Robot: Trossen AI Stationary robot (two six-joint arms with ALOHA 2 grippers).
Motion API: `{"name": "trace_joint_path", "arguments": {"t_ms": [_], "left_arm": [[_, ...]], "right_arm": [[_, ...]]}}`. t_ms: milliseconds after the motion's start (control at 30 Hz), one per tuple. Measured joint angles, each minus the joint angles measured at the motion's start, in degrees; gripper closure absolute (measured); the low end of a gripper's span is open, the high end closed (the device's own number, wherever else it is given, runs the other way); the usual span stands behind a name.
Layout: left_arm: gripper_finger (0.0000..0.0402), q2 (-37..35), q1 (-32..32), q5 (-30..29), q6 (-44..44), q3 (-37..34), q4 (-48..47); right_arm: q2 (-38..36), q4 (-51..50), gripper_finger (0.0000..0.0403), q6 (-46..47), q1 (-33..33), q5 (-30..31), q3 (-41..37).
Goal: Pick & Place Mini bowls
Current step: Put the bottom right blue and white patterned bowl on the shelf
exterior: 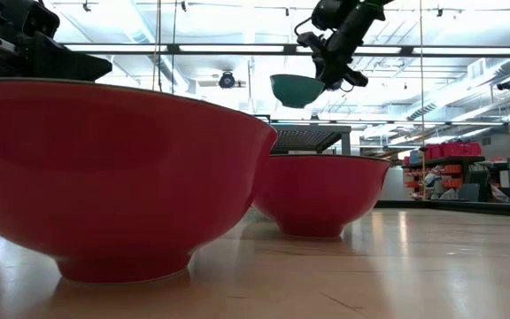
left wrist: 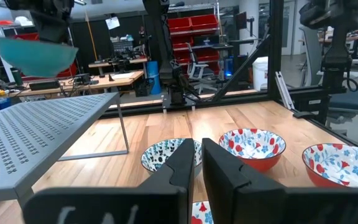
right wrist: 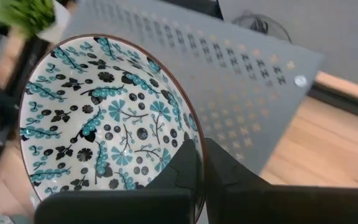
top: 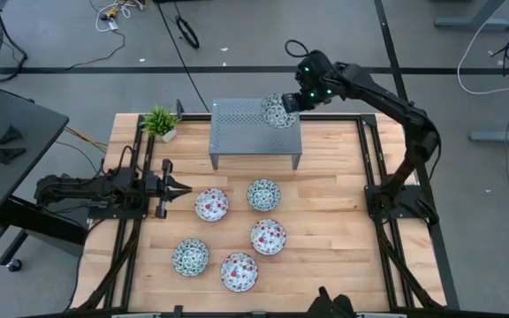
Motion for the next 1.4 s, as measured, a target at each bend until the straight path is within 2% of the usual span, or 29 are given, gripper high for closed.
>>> {"name": "trace_joint_path", "arguments": {"t_ms": [567, 1000, 1167, 1400], "left_arm": [[0.0365, 0.0, 0.0, 0.0, 0.0, 0.0, 0.0], [0.0365, 0.0, 0.0, 0.0, 0.0, 0.0, 0.0], [0.0365, 0.0, 0.0, 0.0, 0.0, 0.0, 0.0], [0.0365, 0.0, 0.0, 0.0, 0.0, 0.0, 0.0]], "right_arm": [[5.5, -2.2, 0.0399, -1.5, -2.6, -3.5, 0.0], [5.7, -2.2, 0.0399, -2.1, -4.1, -3.7, 0.0], [5.7, -1.5, 0.0399, -1.7, -4.7, -6.6, 0.0], [5.7, -1.3, 0.0399, -1.5, -4.7, -7.6, 0.0]]}}
